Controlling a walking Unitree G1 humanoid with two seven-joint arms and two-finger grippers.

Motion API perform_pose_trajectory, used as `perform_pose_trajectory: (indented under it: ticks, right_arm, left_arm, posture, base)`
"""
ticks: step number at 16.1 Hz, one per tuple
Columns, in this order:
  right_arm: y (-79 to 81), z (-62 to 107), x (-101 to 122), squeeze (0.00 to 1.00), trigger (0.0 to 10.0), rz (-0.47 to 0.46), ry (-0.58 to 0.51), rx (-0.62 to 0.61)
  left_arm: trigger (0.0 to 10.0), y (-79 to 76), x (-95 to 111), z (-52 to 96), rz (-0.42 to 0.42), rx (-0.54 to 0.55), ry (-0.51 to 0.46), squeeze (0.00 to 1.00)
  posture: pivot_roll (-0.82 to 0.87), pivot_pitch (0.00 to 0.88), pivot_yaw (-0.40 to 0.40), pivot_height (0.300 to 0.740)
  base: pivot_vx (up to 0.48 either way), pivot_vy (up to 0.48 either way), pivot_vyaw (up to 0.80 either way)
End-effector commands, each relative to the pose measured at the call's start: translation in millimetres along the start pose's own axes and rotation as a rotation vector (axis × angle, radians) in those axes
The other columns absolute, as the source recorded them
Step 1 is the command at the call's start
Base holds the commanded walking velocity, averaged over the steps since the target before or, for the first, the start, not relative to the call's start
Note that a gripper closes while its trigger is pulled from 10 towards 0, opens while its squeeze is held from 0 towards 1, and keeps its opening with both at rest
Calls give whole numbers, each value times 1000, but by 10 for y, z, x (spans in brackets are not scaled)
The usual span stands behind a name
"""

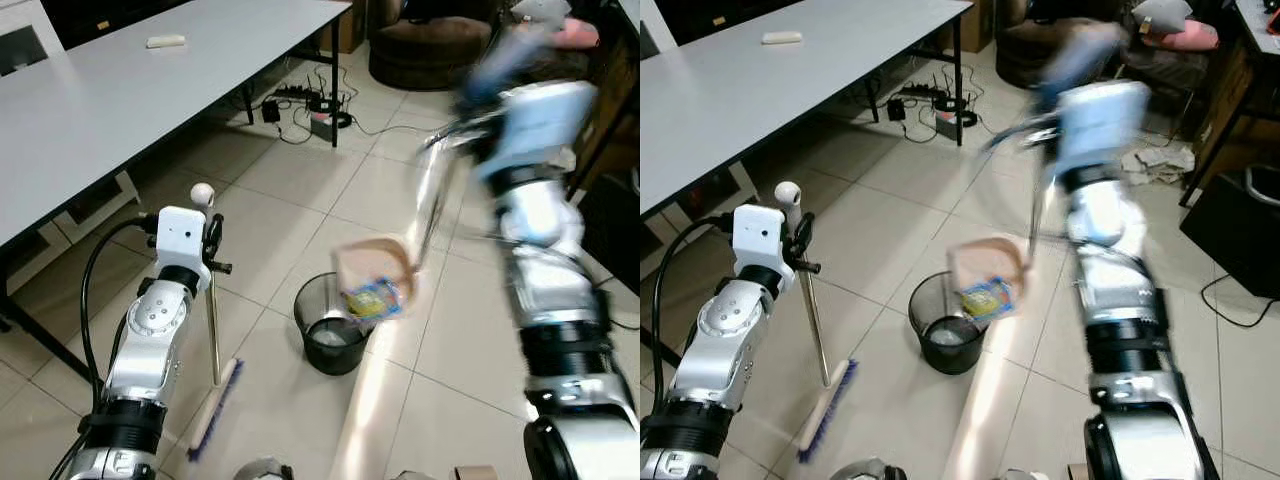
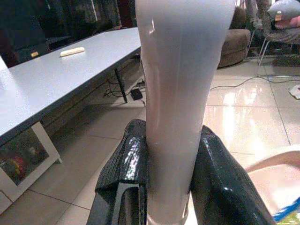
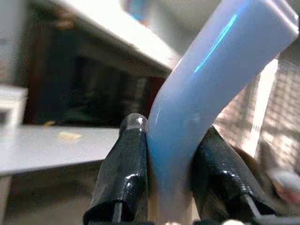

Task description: Sweep floor

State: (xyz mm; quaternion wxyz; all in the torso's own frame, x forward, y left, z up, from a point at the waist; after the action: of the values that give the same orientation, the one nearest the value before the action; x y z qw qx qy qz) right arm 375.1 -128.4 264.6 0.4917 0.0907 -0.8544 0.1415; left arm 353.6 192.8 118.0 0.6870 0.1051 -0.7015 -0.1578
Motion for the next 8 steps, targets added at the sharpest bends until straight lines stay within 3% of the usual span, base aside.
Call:
perform_pose_trajectory:
  ticks: [1, 5, 8]
  right_arm:
    - [237, -115, 242, 0, 10000, 91, -120, 121]
    - [484, -61, 235, 0, 10000, 135, -175, 198]
    - [559, -41, 239, 0, 10000, 117, -204, 201]
  left_arm:
    - [10000, 50, 166, -45, -54, 9, -59, 0]
    - [10000, 8, 191, -40, -55, -10, -70, 0]
    - [10000, -1, 191, -34, -55, -14, -71, 0]
  posture:
    - [4, 48, 58, 740]
    - [6, 51, 58, 740]
    - [7, 49, 65, 740]
  base:
    - [0, 0, 0]
    - [0, 0, 0]
    - [0, 0, 0]
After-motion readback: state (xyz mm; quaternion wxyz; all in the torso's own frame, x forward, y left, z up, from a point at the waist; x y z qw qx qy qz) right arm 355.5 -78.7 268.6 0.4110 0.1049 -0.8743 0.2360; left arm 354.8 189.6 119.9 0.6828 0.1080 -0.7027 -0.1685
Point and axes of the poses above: a point about 5 cm out from each wrist's last joint towards the gripper, its own z axis pointing back from the gripper into the wrist, its own x axis along the axis of the wrist's last joint, y = z × x, the point moved 4 cm from there along -z, pointing out of the wrist towards the gripper, and after that the axes turned 10 degrees about -z, right-handed, at the moved point
